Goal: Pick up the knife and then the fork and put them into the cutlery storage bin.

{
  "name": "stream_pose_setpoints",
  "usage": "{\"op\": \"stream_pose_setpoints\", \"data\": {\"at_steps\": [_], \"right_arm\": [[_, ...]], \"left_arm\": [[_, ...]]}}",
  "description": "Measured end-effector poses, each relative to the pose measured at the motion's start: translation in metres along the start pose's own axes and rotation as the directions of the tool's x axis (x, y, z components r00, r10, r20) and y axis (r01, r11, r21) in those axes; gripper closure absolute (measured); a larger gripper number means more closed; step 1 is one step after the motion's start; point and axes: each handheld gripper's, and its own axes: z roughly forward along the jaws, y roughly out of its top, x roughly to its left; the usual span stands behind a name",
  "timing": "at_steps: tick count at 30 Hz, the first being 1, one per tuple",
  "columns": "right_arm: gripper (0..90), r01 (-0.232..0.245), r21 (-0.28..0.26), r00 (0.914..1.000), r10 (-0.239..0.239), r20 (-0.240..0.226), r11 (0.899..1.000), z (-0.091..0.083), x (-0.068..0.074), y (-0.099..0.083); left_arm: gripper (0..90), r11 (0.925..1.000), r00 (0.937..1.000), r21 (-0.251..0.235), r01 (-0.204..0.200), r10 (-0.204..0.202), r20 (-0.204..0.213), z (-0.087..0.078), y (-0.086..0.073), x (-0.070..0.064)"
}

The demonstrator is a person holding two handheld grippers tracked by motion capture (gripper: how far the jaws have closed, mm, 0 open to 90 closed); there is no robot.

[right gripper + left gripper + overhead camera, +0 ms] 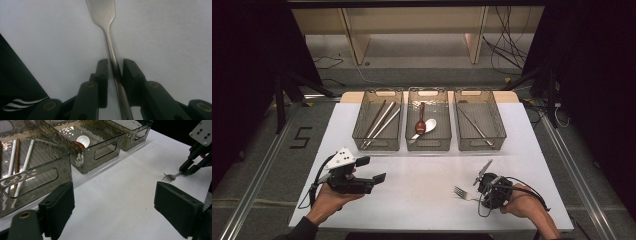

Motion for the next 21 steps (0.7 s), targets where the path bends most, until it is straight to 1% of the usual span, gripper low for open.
{"op": "stream_pose_setpoints", "data": {"at_steps": [3, 8, 9, 13, 21], "right_arm": [[78.5, 0.008, 0.007, 1.0, -0.008, 0.006, 1.0, 0.0005, 0.0002, 0.0002], [79.9, 0.022, 0.012, 0.9997, -0.022, 0.008, 1.0, 0.0008, 0.001, 0.0009], [80.3, 0.034, 0.011, 0.9994, -0.034, 0.008, 0.999, 0.0011, 0.0009, 0.001], [83.3, 0.053, 0.021, 0.9985, -0.053, 0.012, 0.998, 0.0011, 0.0033, 0.0023], [84.5, 0.092, 0.016, 0.9956, -0.093, 0.013, 0.996, 0.0009, 0.0034, 0.0017]], "left_arm": [[15.9, 1.0, 1.0, 0.003, 0.0, 0.0, 0.001, 0.0004, -0.0002, 0.0], [15.9, 1.0, 1.0, 0.005, -0.001, 0.001, 0.002, 0.0007, -0.0002, -0.0004], [15.9, 1.0, 1.0, 0.005, -0.001, 0.001, 0.001, 0.0006, -0.0001, -0.0003], [15.9, 1.0, 1.0, 0.004, -0.002, 0.002, 0.001, 0.0008, -0.0002, -0.0006], [15.9, 1.0, 1.0, 0.004, 0.0, 0.0, 0.0, 0.0011, -0.0002, -0.0004]]}}
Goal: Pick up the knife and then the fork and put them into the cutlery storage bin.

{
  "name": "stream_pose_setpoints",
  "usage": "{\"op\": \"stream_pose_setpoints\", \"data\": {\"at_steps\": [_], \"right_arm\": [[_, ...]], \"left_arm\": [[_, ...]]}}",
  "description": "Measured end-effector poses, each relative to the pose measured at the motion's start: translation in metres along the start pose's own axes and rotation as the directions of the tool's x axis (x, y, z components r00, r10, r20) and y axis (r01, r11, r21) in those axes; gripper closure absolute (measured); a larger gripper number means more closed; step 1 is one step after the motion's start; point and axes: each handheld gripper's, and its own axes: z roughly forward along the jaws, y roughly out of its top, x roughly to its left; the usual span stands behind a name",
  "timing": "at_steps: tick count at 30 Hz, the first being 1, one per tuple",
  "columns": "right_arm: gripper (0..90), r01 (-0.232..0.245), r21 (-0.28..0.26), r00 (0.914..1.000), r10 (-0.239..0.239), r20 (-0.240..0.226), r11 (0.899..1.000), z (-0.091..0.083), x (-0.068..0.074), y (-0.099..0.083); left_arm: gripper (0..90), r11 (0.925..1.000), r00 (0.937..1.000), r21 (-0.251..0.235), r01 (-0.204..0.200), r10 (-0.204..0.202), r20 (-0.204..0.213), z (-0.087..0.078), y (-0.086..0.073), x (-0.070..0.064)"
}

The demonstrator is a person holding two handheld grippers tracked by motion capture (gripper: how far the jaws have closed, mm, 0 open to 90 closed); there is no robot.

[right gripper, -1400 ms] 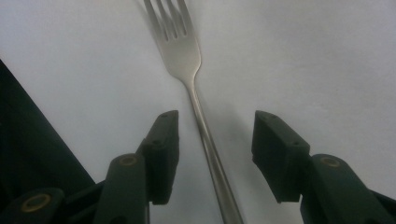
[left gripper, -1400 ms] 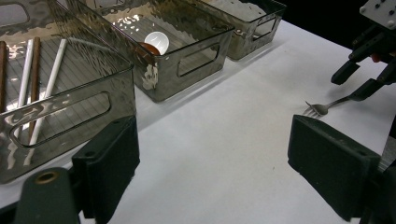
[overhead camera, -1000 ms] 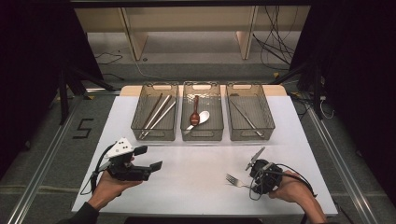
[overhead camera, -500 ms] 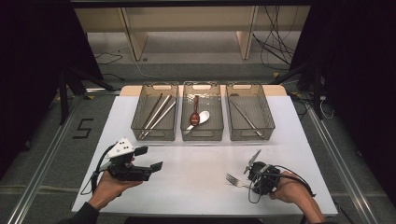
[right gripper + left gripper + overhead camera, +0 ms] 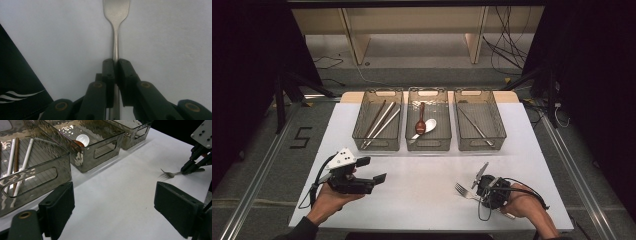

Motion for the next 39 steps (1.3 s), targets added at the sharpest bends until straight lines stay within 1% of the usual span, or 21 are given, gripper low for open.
{"op": "stream_pose_setpoints", "data": {"at_steps": [2, 6, 11, 13, 15, 17, 19, 22, 26, 31, 34, 36, 37, 39], "right_arm": [[84.6, -0.001, -0.008, 1.0, 0.001, -0.005, 1.0, 0.0, 0.0, -0.001], [84.7, 0.005, -0.017, 1.0, -0.005, -0.001, 1.0, -0.001, -0.001, -0.002], [84.7, -0.01, -0.062, 0.9999, 0.01, -0.002, 0.998, -0.007, -0.004, -0.004], [84.7, -0.029, -0.094, 0.9996, 0.028, -0.007, 0.995, -0.01, -0.006, -0.005], [84.7, -0.049, -0.124, 0.9987, 0.046, -0.023, 0.991, -0.013, -0.008, -0.006], [84.7, -0.069, -0.145, 0.9975, 0.065, -0.028, 0.987, -0.015, -0.009, -0.006], [84.7, -0.079, -0.17, 0.9966, 0.075, -0.035, 0.982, -0.018, -0.012, -0.007], [84.7, -0.105, -0.207, 0.9942, 0.097, -0.047, 0.973, -0.022, -0.015, -0.009], [84.8, -0.136, -0.248, 0.9906, 0.128, -0.049, 0.959, -0.027, -0.02, -0.011], [84.7, -0.167, -0.281, 0.986, 0.161, -0.043, 0.945, -0.034, -0.029, -0.013], [84.7, -0.184, -0.319, 0.9828, 0.179, -0.044, 0.93, -0.04, -0.037, -0.013], [84.7, -0.2, -0.347, 0.9794, 0.197, -0.045, 0.916, -0.045, -0.043, -0.012], [84.7, -0.205, -0.357, 0.9783, 0.203, -0.044, 0.911, -0.047, -0.046, -0.012], [84.7, -0.211, -0.37, 0.9766, 0.212, -0.038, 0.905, -0.051, -0.05, -0.011]], "left_arm": [[16.0, 1.0, 1.0, 0.001, -0.002, 0.002, 0.0, 0.0, 0.0, 0.0], [15.9, 1.0, 1.0, 0.001, 0.0, 0.0, -0.001, 0.0, 0.0, 0.0], [16.0, 1.0, 1.0, 0.001, 0.0, 0.0, -0.001, 0.0, 0.0, 0.0], [15.9, 1.0, 1.0, 0.002, -0.001, 0.001, -0.001, 0.0, 0.0, 0.0], [16.0, 1.0, 1.0, -0.001, 0.001, -0.001, -0.003, 0.0, 0.0, 0.0], [15.9, 1.0, 1.0, 0.0, 0.002, -0.002, -0.002, 0.0, 0.0, 0.0], [15.9, 1.0, 1.0, 0.0, -0.001, 0.001, -0.003, 0.0, 0.0, 0.0], [15.9, 1.0, 1.0, -0.001, 0.002, -0.002, -0.003, 0.0, 0.0, 0.0], [15.9, 1.0, 1.0, -0.001, 0.0, 0.0, -0.003, 0.0, 0.0, 0.0], [15.9, 1.0, 1.0, -0.001, -0.001, 0.001, -0.005, 0.0, 0.0, 0.0], [15.9, 1.0, 1.0, -0.005, 0.0, 0.0, -0.006, 0.0, 0.0, 0.0], [15.9, 1.0, 1.0, -0.002, 0.003, -0.003, -0.005, 0.0, 0.0, 0.001], [15.9, 1.0, 1.0, -0.003, 0.005, -0.005, -0.004, 0.0, 0.0, 0.001], [15.9, 0.9998, 0.9999, -0.01, 0.016, -0.016, 0.002, 0.0, 0.0, 0.001]]}}
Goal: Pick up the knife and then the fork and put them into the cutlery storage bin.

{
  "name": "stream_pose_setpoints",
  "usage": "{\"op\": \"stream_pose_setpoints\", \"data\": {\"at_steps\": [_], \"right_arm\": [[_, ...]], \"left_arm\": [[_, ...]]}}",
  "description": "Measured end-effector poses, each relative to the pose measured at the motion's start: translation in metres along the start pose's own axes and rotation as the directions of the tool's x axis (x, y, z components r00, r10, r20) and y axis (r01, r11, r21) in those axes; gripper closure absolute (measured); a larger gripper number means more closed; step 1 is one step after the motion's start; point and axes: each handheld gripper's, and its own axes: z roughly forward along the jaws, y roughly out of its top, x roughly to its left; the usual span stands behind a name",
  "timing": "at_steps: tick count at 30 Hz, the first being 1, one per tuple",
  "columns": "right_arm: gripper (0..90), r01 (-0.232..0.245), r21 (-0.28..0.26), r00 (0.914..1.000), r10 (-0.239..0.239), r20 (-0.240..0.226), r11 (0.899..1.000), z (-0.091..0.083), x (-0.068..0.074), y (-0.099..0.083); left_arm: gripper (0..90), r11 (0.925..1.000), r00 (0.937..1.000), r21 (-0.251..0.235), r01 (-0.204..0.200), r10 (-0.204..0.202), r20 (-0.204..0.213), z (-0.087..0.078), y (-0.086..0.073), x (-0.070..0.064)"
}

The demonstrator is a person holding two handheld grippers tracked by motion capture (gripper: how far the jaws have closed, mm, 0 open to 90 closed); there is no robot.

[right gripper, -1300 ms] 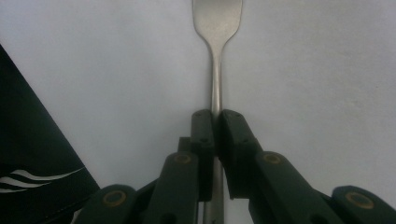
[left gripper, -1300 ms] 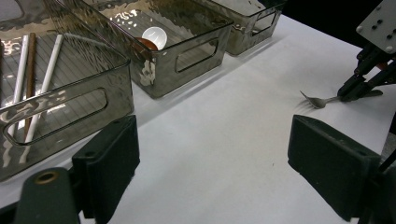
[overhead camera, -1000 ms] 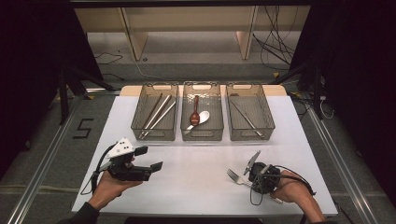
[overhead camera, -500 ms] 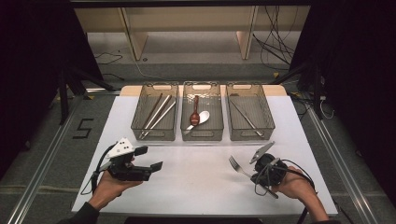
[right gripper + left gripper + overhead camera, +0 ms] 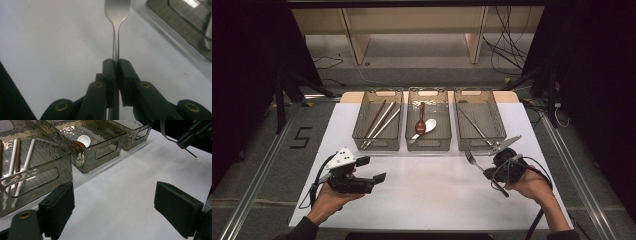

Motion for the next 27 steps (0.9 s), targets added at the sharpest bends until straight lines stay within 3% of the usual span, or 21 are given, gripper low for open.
{"op": "stream_pose_setpoints", "data": {"at_steps": [15, 27], "right_arm": [[84.7, -0.047, -0.102, 0.9975, 0.052, 0.049, 0.994, -0.017, -0.02, 0.023], [84.7, -0.059, -0.125, 0.995, 0.069, 0.073, 0.99, -0.021, -0.033, 0.034]], "left_arm": [[15.9, 0.9998, 0.9999, -0.014, 0.01, -0.01, 0.004, -0.001, 0.0, 0.001], [15.9, 0.9998, 0.9999, -0.018, 0.01, -0.01, 0.001, -0.001, 0.0, 0.001]]}}
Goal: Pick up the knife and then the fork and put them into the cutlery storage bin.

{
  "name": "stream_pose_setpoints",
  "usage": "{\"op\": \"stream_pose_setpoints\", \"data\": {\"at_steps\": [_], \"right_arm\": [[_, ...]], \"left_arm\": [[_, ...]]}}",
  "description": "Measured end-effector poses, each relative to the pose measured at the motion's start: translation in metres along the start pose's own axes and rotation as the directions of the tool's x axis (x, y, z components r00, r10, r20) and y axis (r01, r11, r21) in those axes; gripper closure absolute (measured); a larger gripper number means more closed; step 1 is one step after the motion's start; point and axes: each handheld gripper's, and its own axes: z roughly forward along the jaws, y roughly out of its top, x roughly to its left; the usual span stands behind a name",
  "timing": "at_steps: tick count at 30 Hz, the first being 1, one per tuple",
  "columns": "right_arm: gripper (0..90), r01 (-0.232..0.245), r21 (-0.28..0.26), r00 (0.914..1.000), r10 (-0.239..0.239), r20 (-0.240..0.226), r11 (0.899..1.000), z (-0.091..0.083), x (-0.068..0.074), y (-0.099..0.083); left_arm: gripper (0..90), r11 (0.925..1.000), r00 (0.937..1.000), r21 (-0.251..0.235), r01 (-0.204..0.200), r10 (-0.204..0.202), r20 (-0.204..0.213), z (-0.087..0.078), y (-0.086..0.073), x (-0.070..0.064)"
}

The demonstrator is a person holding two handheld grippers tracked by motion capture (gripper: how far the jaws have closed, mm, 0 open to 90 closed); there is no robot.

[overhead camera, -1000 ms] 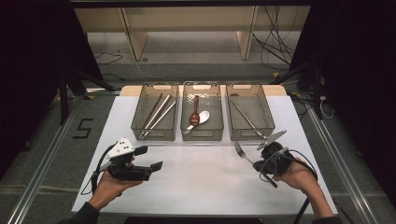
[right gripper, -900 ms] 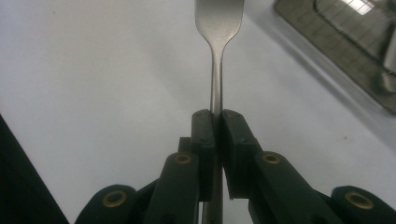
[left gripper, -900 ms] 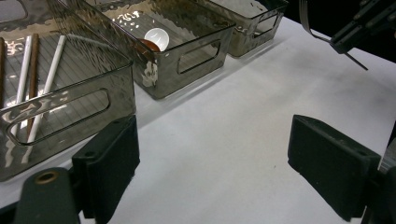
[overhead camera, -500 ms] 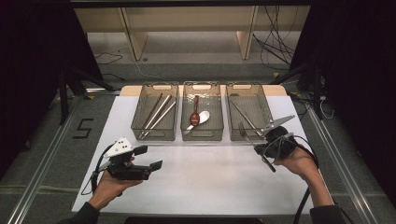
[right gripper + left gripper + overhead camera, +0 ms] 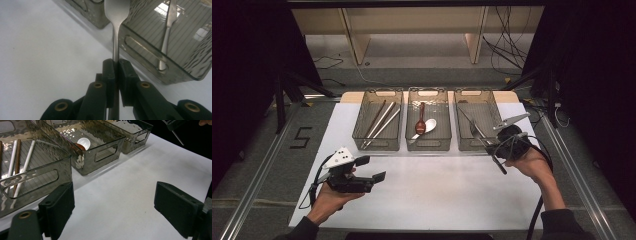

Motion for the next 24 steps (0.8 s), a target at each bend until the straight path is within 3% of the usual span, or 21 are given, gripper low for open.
{"op": "stream_pose_setpoints", "data": {"at_steps": [15, 24], "right_arm": [[84.7, -0.039, -0.046, 0.9978, 0.042, 0.051, 0.998, -0.01, -0.022, 0.029], [84.6, -0.065, -0.055, 0.9948, 0.069, 0.075, 0.996, -0.006, -0.032, 0.045]], "left_arm": [[15.9, 1.0, 1.0, -0.001, 0.0, 0.0, -0.001, 0.0, 0.0, 0.0], [15.9, 1.0, 1.0, -0.002, -0.003, 0.003, -0.002, -0.001, 0.0, 0.001]]}}
